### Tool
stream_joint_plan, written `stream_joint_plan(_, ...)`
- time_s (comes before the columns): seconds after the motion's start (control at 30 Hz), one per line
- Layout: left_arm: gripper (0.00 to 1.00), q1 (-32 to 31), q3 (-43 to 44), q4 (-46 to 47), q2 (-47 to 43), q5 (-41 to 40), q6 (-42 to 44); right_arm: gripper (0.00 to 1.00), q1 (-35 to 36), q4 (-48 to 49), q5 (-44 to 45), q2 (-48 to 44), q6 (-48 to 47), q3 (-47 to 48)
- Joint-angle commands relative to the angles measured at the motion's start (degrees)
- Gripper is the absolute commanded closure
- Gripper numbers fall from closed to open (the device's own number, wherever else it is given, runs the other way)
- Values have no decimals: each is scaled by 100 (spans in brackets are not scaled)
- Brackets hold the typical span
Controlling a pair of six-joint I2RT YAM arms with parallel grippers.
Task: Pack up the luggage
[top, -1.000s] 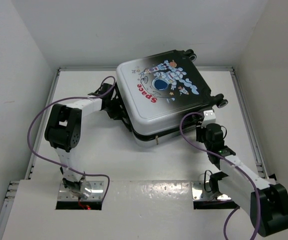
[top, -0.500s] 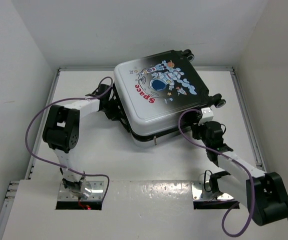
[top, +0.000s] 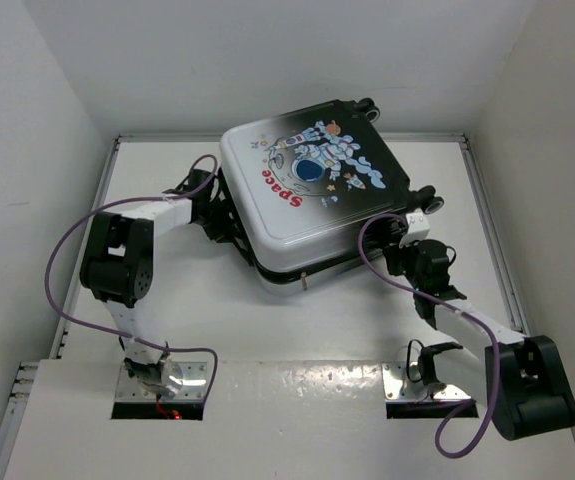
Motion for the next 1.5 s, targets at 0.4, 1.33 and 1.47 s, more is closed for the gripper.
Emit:
stream_joint_plan(0.4,100,1287,276,-400,-269,-1032,129,100,-638,-382,-208,-270,329,684)
stream_joint_plan(1.33,100,2236,390,-453,-216,-901,1061,100,-1868,-453,-771,793,2692,1448)
stream_joint_plan(1.47,100,2237,443,-453,-102,-786,1122,100,-1869,-189,-841,1057,2877,1492)
